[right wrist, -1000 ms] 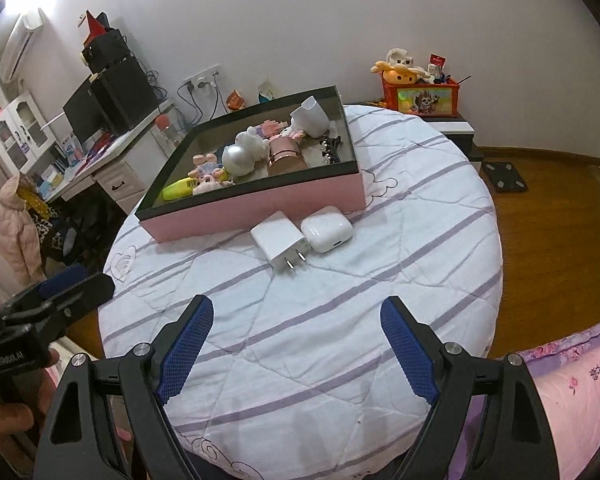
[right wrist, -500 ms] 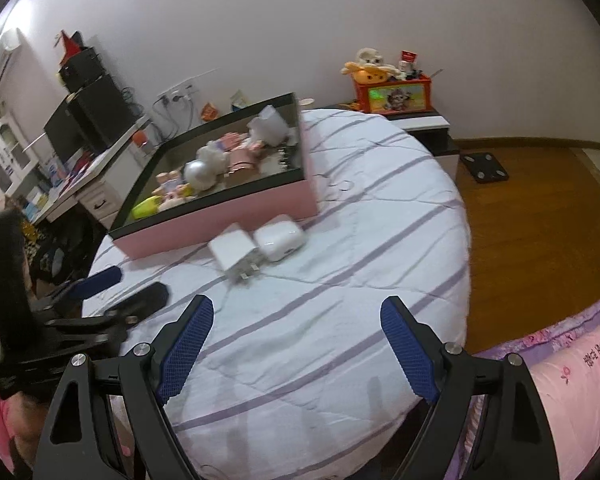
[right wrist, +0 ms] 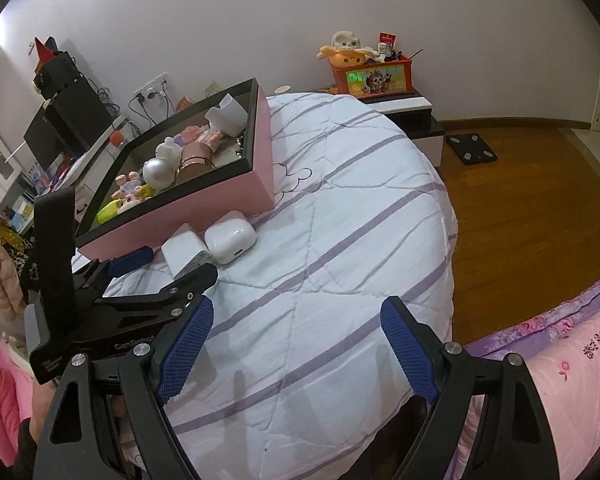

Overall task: Organize rigid objects
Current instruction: 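Approach and grasp the white charger plug with the left tool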

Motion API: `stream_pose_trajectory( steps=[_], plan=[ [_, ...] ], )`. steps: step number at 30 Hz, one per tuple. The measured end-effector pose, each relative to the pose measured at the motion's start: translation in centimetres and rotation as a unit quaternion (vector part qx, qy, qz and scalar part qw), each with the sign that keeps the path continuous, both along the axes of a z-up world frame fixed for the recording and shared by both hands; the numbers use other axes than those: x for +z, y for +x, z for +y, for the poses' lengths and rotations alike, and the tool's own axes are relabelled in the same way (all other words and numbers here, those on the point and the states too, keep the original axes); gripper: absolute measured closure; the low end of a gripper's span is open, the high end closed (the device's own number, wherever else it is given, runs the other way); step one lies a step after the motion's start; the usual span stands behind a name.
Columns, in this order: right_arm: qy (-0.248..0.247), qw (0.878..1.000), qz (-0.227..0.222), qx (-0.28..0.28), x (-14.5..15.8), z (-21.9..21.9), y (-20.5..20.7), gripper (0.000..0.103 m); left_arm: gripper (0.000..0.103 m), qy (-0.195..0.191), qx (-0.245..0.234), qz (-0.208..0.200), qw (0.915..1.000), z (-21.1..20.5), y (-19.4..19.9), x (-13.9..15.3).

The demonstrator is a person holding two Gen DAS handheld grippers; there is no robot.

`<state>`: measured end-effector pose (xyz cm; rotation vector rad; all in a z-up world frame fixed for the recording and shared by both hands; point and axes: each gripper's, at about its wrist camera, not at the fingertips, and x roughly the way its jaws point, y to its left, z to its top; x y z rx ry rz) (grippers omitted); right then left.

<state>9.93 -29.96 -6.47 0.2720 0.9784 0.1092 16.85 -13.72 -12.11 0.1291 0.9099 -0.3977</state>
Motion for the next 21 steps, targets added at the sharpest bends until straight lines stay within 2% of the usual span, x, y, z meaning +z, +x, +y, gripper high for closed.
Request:
stream_pose_trajectory(
  steps=[3,5,6,7,13,21],
  plan=[
    [0.002,1.000,0.003,0.002,-0.3,0.0,0.3,0.016,0.004,-0.015,-0.005,0.002,0.9999,0.4,0.3,0.0],
    [0.003,1.000,0.005,0.003,-0.4,0.1,0.6,0.016,0.014,-0.021,-0.012,0.002,0.9997,0.5,0.3,0.0],
    [0.003,1.000,0.005,0.005,-0.5,0.2,0.7,0.016,0.027,-0.019,-0.013,-0.003,0.9997,0.4,0.1,0.1],
    [0.003,1.000,0.006,0.006,-0.5,0.3,0.8,0.016,0.035,-0.015,-0.011,-0.008,0.9998,0.4,0.1,0.1],
    [-0.002,1.000,0.005,0.012,-0.5,0.9,1.3,0.016,0.036,-0.039,-0.005,-0.003,0.9992,1.7,0.2,0.3],
    [-0.019,0.999,0.003,0.030,-0.8,2.8,3.1,0.016,0.036,-0.053,0.039,-0.002,0.9978,5.1,-1.5,0.6]
  ],
)
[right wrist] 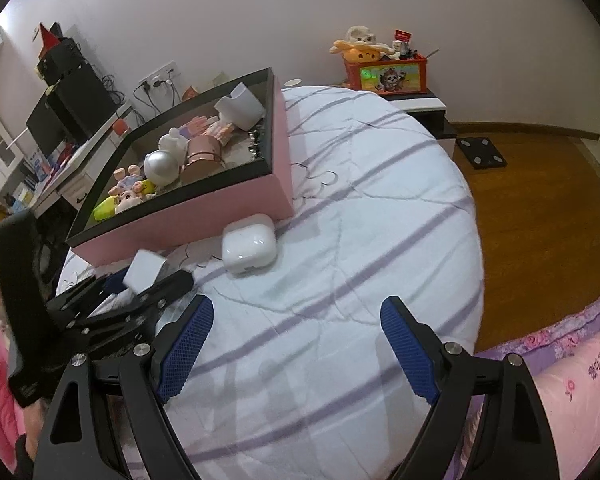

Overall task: Organize rigid objects
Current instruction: 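Approach and grasp the white charger plug with the left tool, then grasp the white earbud case with right tool while left tool holds the charger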

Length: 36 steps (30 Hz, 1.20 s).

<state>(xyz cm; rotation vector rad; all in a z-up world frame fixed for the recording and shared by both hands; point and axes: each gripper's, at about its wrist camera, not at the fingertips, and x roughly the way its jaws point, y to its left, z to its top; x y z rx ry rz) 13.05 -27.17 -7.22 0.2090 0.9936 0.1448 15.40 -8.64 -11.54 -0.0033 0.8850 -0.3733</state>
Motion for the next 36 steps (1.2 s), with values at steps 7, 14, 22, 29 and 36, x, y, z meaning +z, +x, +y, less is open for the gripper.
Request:
stream_pose_trajectory(
  steps=[7,14,22,29,36],
  plan=[
    [-0.028,0.999,0.001,0.022,-0.9,3.1,2.8,0.016,0.036,0.003,0.034,0.003,0.9994,3.5,-1.4,0.1],
    [-0.057,0.998,0.014,0.020,-2.6,4.9,5.1,0.016,0.036,0.005,0.055,-0.002,0.9985,5.5,-1.3,0.5],
    [-0.103,0.994,-0.002,0.018,-3.1,5.6,5.3,0.056,0.036,-0.001,0.065,0.001,0.9979,6.4,-1.2,0.4],
    [-0.085,0.996,-0.008,0.018,-2.6,5.3,3.9,0.059,0.036,-0.004,0.065,-0.005,0.9979,6.7,-1.7,0.9],
    [-0.065,0.997,-0.021,0.028,-0.3,5.5,2.1,0.059,0.036,-0.008,0.074,-0.018,0.9971,7.8,-2.5,2.2]
  ],
)
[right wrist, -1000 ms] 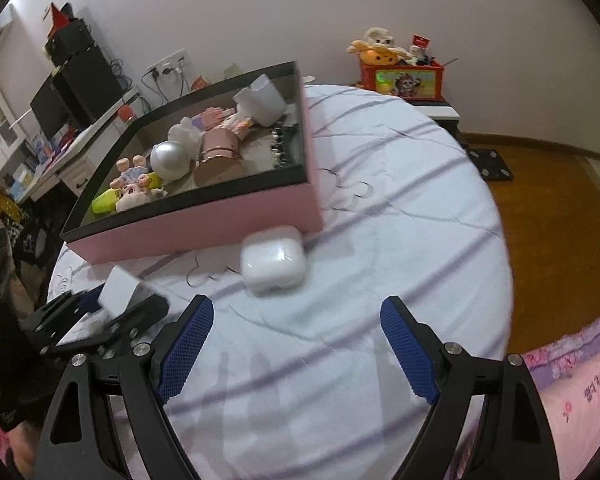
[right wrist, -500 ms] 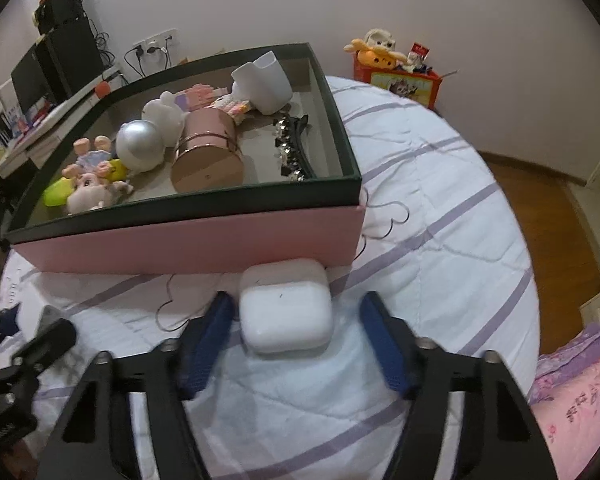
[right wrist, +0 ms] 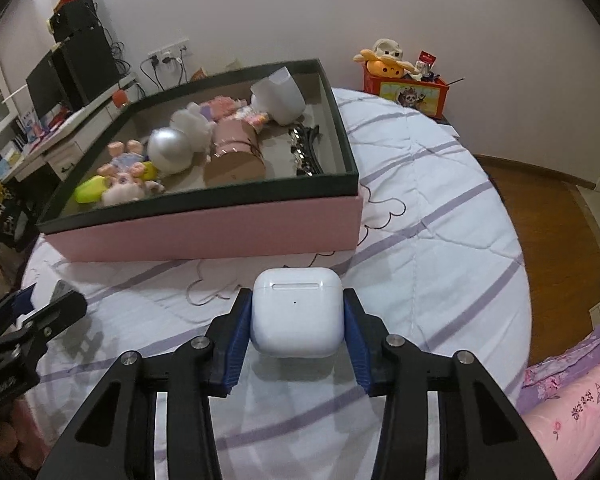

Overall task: Organize rigid objects
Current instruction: 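Grasp the white earbud case with right tool while left tool holds the charger, then carry charger and earbud case over the box and open both tools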

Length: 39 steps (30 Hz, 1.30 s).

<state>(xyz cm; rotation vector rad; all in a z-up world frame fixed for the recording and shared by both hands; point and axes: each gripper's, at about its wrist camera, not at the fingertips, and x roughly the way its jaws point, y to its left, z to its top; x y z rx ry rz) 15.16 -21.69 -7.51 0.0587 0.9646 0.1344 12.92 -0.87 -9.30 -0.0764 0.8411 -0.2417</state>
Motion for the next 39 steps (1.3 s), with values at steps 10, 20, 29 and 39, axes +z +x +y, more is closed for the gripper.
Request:
stream_pose_trajectory(
  steps=[10,20,29,39],
  plan=[
    [0.015,0.997,-0.067,0.038,7.2,1.1,0.2,0.059,0.036,0.000,-0.001,-0.048,0.9988,1.4,0.5,5.4],
    [0.009,0.992,-0.099,0.077,11.4,3.4,5.0,0.059,0.036,0.007,-0.010,-0.089,0.9960,1.7,5.6,11.5],
    [-0.006,0.995,-0.066,0.081,9.4,3.6,10.9,0.059,0.036,0.019,-0.035,-0.058,0.9975,-0.5,11.4,10.7],
    [-0.002,0.997,-0.007,0.078,4.0,2.0,13.3,0.059,0.036,0.016,-0.081,-0.006,0.9965,-5.3,12.8,5.6]
  ],
)
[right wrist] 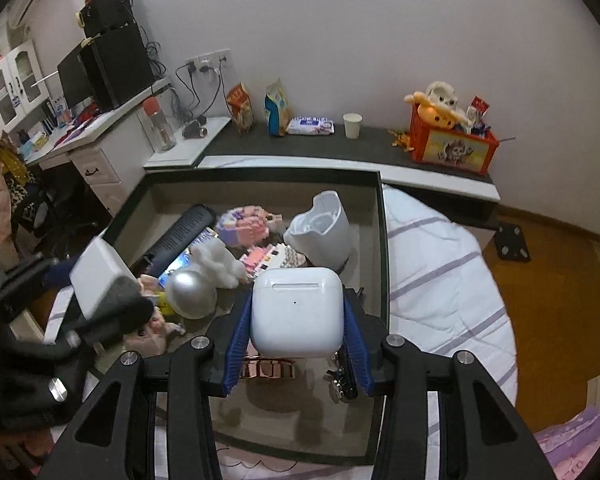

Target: Organize rigid objects

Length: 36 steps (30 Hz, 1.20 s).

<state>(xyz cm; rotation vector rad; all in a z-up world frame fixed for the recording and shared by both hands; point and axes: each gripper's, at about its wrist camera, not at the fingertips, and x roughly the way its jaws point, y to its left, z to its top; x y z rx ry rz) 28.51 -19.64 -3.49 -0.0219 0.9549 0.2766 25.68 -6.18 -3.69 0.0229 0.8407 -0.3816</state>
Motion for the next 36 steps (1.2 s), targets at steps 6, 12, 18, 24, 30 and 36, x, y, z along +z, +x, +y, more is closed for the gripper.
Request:
stream_pose_trajectory(
  steps=[6,12,18,24,30,36],
  plan=[
    [-0.016,1.000,0.007,0.003,-1.4,0.1,1.2,0.059,0.036,-0.002,-0.005,0.015,0.9999,-0.8,0.3,-1.5],
    [-0.017,1.000,0.014,0.016,-2.3,0.3,1.7,0.058,0.036,0.003,-0.009,0.023,0.9997,-1.5,0.4,-2.4],
    [-0.023,0.999,0.026,0.022,-3.1,0.4,2.0,0.056,0.034,0.027,-0.007,0.026,0.9993,-2.0,0.3,-3.1],
    [-0.008,0.999,0.015,0.031,-2.2,0.7,1.6,0.028,0.009,0.035,-0.002,0.005,0.9994,-1.9,-0.6,-1.9],
    [-0.007,1.000,0.011,0.019,-1.4,0.8,1.1,0.020,0.005,0.045,0.006,-0.007,0.9990,-1.7,-1.7,-0.6],
    [0.023,1.000,0.013,0.001,0.0,0.2,0.2,0.017,0.000,0.044,0.059,-0.019,0.9971,0.2,-2.9,1.2]
  ],
)
